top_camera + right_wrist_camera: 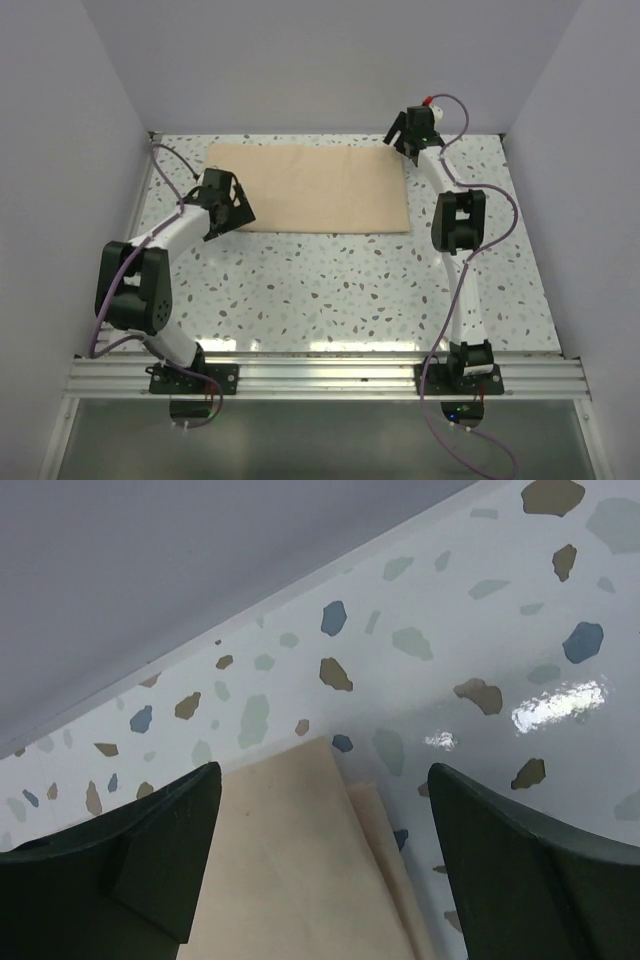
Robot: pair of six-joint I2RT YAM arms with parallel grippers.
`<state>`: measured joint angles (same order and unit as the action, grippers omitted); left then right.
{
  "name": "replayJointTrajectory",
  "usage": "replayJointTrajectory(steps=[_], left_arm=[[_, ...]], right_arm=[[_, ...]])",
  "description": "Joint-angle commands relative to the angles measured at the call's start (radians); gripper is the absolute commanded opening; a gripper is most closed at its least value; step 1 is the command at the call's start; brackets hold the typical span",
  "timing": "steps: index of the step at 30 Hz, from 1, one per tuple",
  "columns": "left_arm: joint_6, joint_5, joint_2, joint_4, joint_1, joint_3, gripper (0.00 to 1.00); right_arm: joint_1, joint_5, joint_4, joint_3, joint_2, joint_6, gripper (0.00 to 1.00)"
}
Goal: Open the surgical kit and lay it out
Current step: Open the surgical kit at the center of the board.
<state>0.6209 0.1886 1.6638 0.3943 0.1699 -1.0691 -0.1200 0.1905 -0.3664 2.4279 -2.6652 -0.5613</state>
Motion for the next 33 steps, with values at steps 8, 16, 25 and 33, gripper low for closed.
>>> replayJointTrajectory(steps=[8,16,25,33], left_arm=[[-0.072,0.054,-0.124,0.069,-0.004,0.05,0.99],[-0.084,0.055,-0.136,0.06,-0.004,0.081,0.99],[-0.107,0.061,-0.142,0.051,-0.006,0.087,1.0],[-0.116,0.063,-0.142,0.054,-0.006,0.098,0.99]], right_arm=[[-0.012,-0.037,0.165,0.088,-0.059,-0.077,0.74],[-0.027,-0.019,0.162,0.088,-0.073,-0.063,0.63],[-0.026,0.076,0.13,0.02,-0.022,0.031,0.62],[-0.021,0.089,0.121,-0.003,-0.025,0.057,0.62]])
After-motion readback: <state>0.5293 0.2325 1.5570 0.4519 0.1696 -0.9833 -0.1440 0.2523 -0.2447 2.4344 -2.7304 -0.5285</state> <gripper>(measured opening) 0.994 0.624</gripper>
